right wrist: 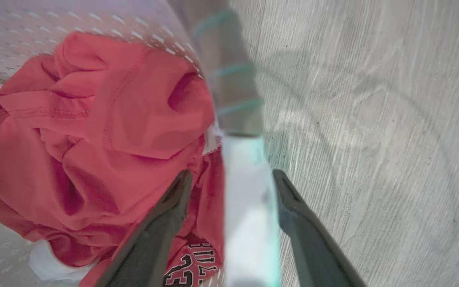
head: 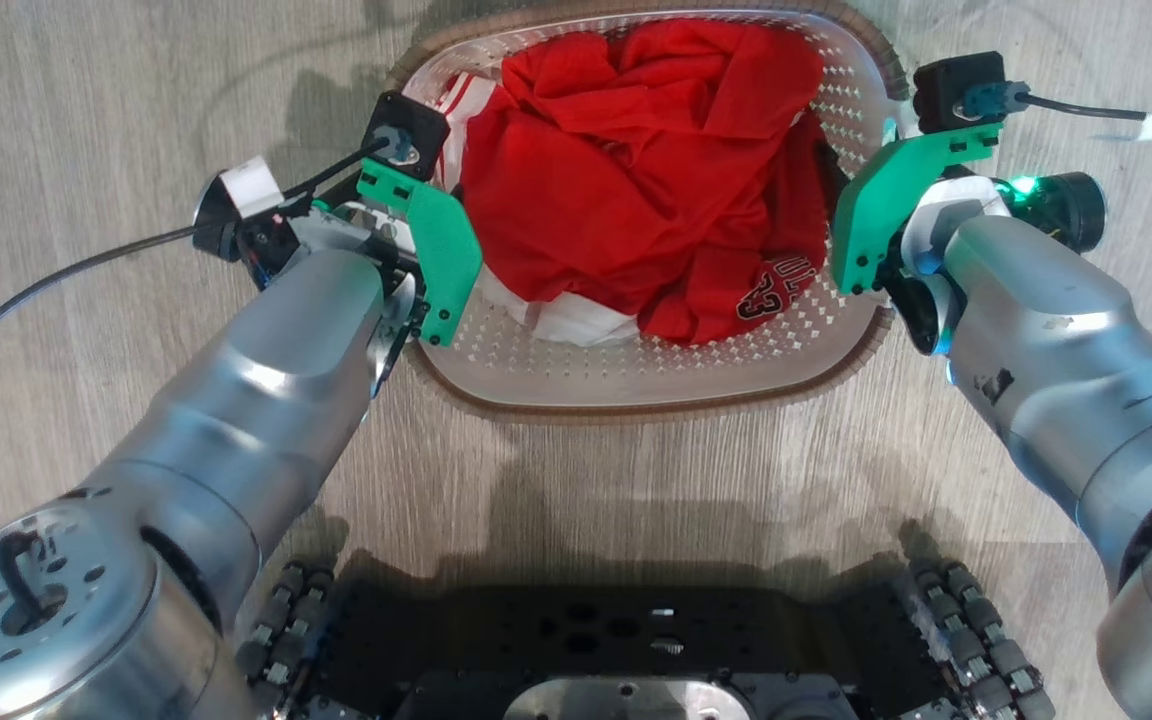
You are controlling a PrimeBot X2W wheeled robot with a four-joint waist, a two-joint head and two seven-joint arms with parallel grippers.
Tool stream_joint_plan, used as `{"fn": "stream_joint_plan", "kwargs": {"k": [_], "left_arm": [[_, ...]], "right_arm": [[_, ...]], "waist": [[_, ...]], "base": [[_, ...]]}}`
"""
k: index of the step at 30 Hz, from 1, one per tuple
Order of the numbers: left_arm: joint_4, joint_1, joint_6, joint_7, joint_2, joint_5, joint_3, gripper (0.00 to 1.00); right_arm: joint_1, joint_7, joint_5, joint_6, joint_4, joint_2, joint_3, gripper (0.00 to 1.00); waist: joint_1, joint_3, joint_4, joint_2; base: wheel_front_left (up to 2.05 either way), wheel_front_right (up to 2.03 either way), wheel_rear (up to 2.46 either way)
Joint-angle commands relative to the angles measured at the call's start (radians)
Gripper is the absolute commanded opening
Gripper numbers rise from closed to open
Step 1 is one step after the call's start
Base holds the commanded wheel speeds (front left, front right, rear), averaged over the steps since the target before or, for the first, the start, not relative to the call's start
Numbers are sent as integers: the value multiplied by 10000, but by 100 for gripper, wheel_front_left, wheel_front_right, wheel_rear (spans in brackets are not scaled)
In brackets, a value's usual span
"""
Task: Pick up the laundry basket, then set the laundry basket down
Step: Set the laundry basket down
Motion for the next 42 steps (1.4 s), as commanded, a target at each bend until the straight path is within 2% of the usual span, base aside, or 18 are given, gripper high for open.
{"fn": "stream_joint_plan", "kwargs": {"k": [1, 13, 26, 34, 38, 42], "left_arm": [[-30, -57, 52, -126, 156, 60, 45, 100], [82, 37, 26, -614, 156, 3, 40, 100], [604, 787, 133, 128, 156, 444, 36, 100], [926, 1637, 149, -185, 156, 421, 38, 100], [992, 2118, 72, -941, 156, 229, 180, 100], [1012, 2587, 69, -1756, 156, 45, 346, 100]], "right_arm": [[596, -115, 67, 69, 31, 166, 17, 100], [844, -333, 294, 69, 282, 325, -150, 100], [1279, -326, 246, 69, 396, 469, -131, 100], [1980, -393, 279, 69, 407, 596, -111, 100], [2442, -720, 347, 69, 190, 631, -169, 100], [2890, -980, 402, 69, -566, 426, -485, 100]], "waist": [[0, -49, -17, 0], [0, -778, -184, 0], [0, -2198, -284, 0], [0, -4134, -407, 0], [0, -5472, -488, 0], [0, -6790, -518, 0]], "base": [[0, 0, 0], [0, 0, 0], [0, 0, 0], [0, 0, 0], [0, 0, 0], [0, 0, 0]]}}
